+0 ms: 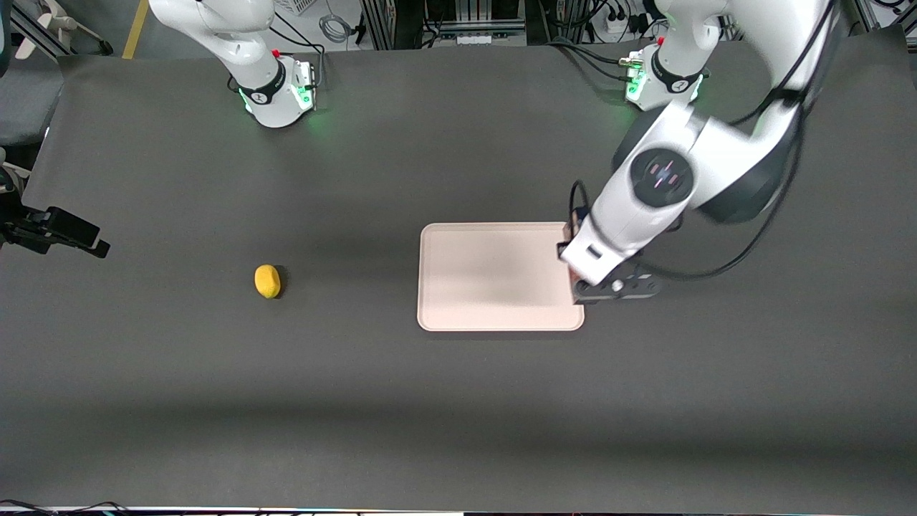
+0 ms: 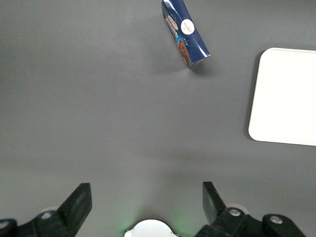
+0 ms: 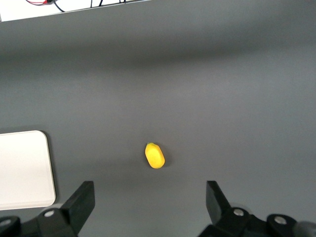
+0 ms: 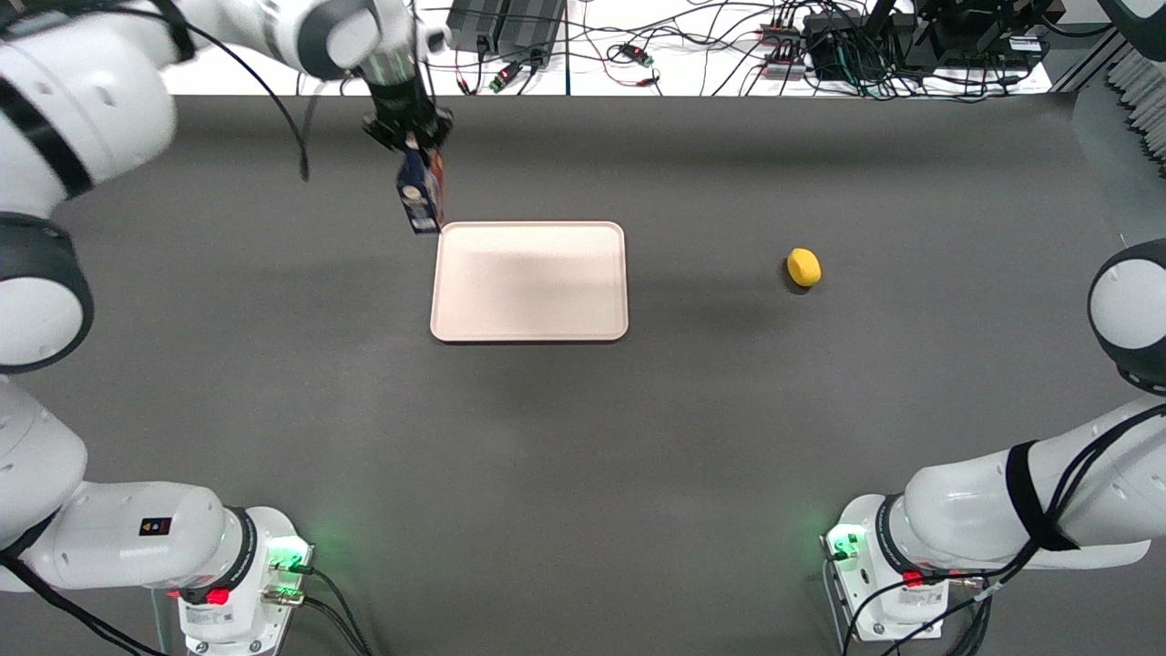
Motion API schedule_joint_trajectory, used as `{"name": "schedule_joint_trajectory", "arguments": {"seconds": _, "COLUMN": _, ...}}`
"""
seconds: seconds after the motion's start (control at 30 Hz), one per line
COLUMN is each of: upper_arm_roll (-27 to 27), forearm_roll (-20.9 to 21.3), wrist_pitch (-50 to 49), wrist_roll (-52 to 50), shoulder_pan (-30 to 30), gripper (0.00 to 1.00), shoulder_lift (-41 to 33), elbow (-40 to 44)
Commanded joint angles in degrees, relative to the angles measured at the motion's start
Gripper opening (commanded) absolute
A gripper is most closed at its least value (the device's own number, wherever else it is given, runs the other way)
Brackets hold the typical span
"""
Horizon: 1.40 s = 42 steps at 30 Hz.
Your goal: Place cookie box on tray
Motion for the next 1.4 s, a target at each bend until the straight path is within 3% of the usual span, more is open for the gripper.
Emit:
{"name": "schedule_joint_trajectory", "arguments": {"seconds": 0.0, "upper_arm_roll": -0.1, "forearm_roll": 1.3, "wrist_pitch": 6.9, "wrist_roll": 0.4, "shoulder_pan": 0.3, "gripper": 0.06, "shoulder_lift": 4.1, "elbow": -4.4}}
{"name": "schedule_joint_trajectory", "arguments": {"seconds": 0.4, "upper_arm_roll": 0.2, "forearm_roll": 6.6, "wrist_pitch": 17.8, "wrist_roll": 0.4, "shoulder_pan": 0.4, "gripper": 0.11, "shoulder_lift": 7.4, "elbow": -10.9}}
{"name": "schedule_joint_trajectory", "arguments": {"seconds": 0.5, "upper_arm_roll": 0.3, "forearm_roll": 7.6, "wrist_pitch": 18.7, "wrist_roll": 0.3, "shoulder_pan": 0.5, "gripper": 0.18, "shoulder_lift": 8.0, "elbow": -11.5}}
{"name": "schedule_joint_trajectory", "arguments": {"seconds": 0.57, "upper_arm_roll": 0.5, "forearm_roll": 7.7, "wrist_pitch": 18.9, "wrist_roll": 0.3, "shoulder_pan": 0.4, "gripper": 0.31, "shoulder_lift": 8.4, "elbow": -11.6}}
{"name": "schedule_joint_trajectory", "arguments": {"seconds": 0.6, "upper_arm_roll": 0.5, "forearm_roll": 8.0, "wrist_pitch": 19.2, "wrist_roll": 0.3, "shoulder_pan": 0.5, "gripper": 0.42, "shoulder_lift": 8.6, "elbow": -11.6}}
{"name": "schedule_joint_trajectory", "arguments": {"seconds": 0.73, "upper_arm_roll": 0.5, "forearm_roll": 8.9, "wrist_pitch": 20.1, "wrist_roll": -0.4, "shoulder_pan": 0.5, "gripper": 0.98, "shoulder_lift": 9.3, "elbow": -11.6}}
{"name": "schedule_joint_trajectory", "arguments": {"seconds": 1.07, "upper_arm_roll": 0.7, "forearm_roll": 9.0, "wrist_pitch": 18.5, "wrist_roll": -0.7, "shoulder_pan": 1.0, "gripper": 1.00, "shoulder_lift": 7.5, "elbow": -11.0}}
{"name": "schedule_joint_trajectory", "arguments": {"seconds": 1.37, "upper_arm_roll": 3.3, "forearm_roll": 4.6, "wrist_pitch": 10.0, "wrist_roll": -2.5, "shoulder_pan": 1.7, "gripper": 1.00, "shoulder_lift": -4.4, "elbow": -7.2}}
